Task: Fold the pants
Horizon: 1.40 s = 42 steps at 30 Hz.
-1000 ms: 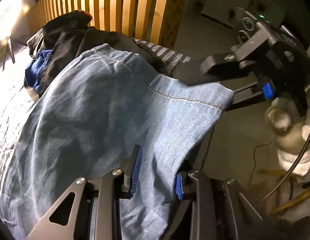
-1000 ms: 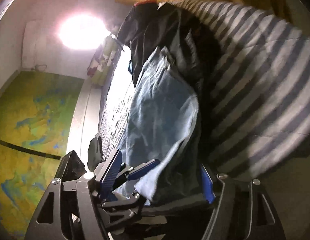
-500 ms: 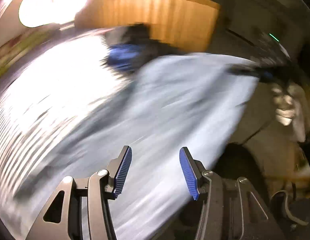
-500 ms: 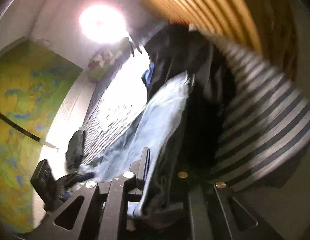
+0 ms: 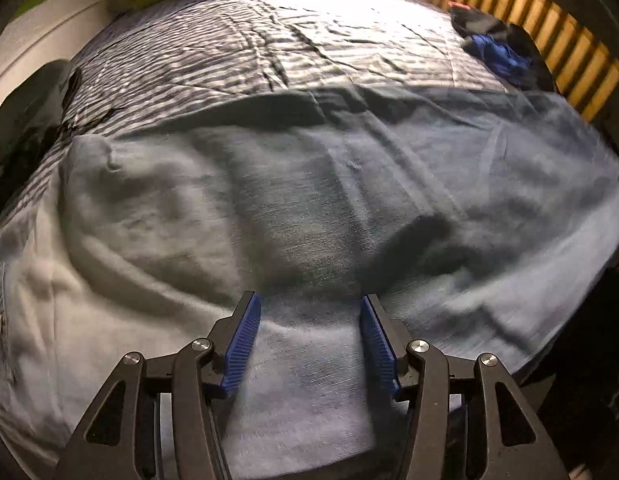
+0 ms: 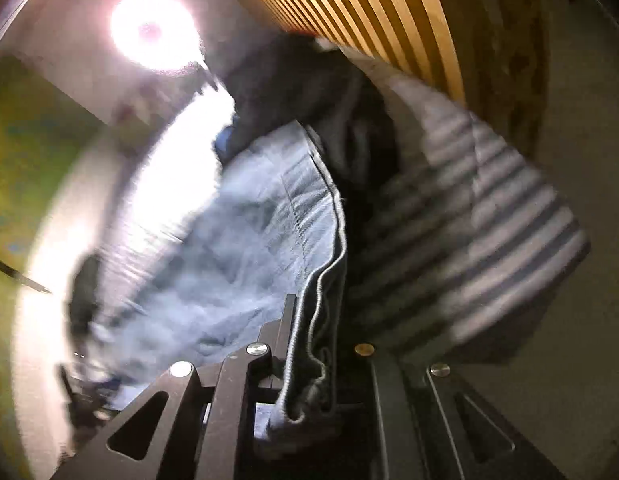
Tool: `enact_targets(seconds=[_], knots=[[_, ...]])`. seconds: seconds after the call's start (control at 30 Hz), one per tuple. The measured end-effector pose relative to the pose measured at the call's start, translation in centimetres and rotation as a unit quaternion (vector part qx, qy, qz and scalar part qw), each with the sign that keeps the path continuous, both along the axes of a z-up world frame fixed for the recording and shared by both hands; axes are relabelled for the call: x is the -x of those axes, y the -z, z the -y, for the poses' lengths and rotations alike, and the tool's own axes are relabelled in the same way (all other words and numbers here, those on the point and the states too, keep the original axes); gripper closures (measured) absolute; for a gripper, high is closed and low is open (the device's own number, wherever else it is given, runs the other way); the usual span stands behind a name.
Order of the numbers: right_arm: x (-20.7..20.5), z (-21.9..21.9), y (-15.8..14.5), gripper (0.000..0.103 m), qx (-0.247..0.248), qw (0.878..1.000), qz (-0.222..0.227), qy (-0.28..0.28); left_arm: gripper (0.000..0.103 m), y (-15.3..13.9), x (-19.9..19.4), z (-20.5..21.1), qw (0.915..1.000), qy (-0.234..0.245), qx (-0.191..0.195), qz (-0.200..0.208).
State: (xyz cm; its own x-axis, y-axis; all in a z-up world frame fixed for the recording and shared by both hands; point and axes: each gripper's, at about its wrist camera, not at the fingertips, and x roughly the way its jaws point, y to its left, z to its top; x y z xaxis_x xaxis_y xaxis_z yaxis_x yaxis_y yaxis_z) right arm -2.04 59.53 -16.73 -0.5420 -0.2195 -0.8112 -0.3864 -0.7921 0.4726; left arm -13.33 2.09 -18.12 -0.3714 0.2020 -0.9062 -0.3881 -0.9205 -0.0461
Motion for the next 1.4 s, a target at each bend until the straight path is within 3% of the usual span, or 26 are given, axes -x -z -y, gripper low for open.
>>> enact_targets(seconds=[0.07,0.13,0.2,0.23,0.33,0.5,0.6,0.7,0.73,0.83,0.93,1.0,1.03,1.1,1.2,1.4], knots=[[-0.9,-0.3,0.3,0.093,0.015,1.0,-0.003,0.008,0.048,-2.0,-1.0,-0.5,0.999,0.002,-0.021,-0.039],[-1.4,-0.4,-0.7,0.093,0.031,0.999,-0.029,0.017,0.047,-2.5,-2.1,0.5,0.9984,-0.007,-0.026,-0.049],[-1.0,0.1,-1.4,0.093,0.011,1.0,-0.024,0.017,0.047,-1.4,-2.5,1.7,0.9987,-0.022,-0.027,-0.037],[-0.5,0.4,-1.3,0.093,-0.004,1.0,-0.01,0.012,0.047,0.4,-2.3,2.2,0.9997,-0.017,-0.019,-0.005],[-0.2,0.8,-1.9,0.093,0.002,1.0,-0.013,0.016,0.044,0.8,-3.6,2.2,0.9998,0.015,0.006,-0.014],[-0.1,2.8,-6.7,0.093,-0.003,0.998,-0.062,0.002,0.044,-3.6,-4.6,4.4,0.9954,-0.024,-0.065,-0.066],[0.7,4.9,-9.3,0.093,0.003,0.996,-0.085,-0.011,0.044,-3.3,-4.5,6.5,0.9957,-0.04,-0.041,-0.073],[1.9,8.2,-12.1,0.093,-0.003,0.993,-0.109,-0.041,0.044,-0.9,-4.0,9.2,0.9951,-0.082,-0.037,-0.04],[2.3,9.4,-12.9,0.093,-0.005,0.992,-0.116,-0.053,0.045,0.1,-3.9,9.5,0.996,-0.081,-0.036,-0.017],[4.0,13.4,-15.4,0.093,-0.01,0.987,-0.134,-0.089,0.042,-0.1,-5.3,9.4,0.9987,-0.037,-0.01,-0.033],[5.7,17.9,-17.3,0.093,-0.012,0.98,-0.15,-0.128,0.042,-3.1,-6.6,11.9,0.9923,-0.073,-0.044,-0.09],[6.8,21.1,-18.4,0.093,-0.01,0.975,-0.158,-0.157,0.035,-3.4,-6.6,14.0,0.9877,-0.102,-0.059,-0.103],[7.3,22.6,-18.9,0.093,-0.007,0.973,-0.162,-0.167,0.033,-2.4,-6.2,15.2,0.9868,-0.12,-0.056,-0.093],[8.5,26.4,-19.7,0.093,-0.004,0.965,-0.169,-0.199,0.035,0.6,-5.1,16.7,0.9906,-0.121,-0.057,-0.027],[10.3,33.1,-20.4,0.093,-0.015,0.953,-0.171,-0.249,0.035,-0.6,-6.1,17.8,0.9911,-0.104,-0.066,-0.051],[13.5,48.6,-20.6,0.093,-0.02,0.918,-0.173,-0.356,0.035,-4.6,-7.2,26.3,0.9664,-0.191,-0.137,-0.104]])
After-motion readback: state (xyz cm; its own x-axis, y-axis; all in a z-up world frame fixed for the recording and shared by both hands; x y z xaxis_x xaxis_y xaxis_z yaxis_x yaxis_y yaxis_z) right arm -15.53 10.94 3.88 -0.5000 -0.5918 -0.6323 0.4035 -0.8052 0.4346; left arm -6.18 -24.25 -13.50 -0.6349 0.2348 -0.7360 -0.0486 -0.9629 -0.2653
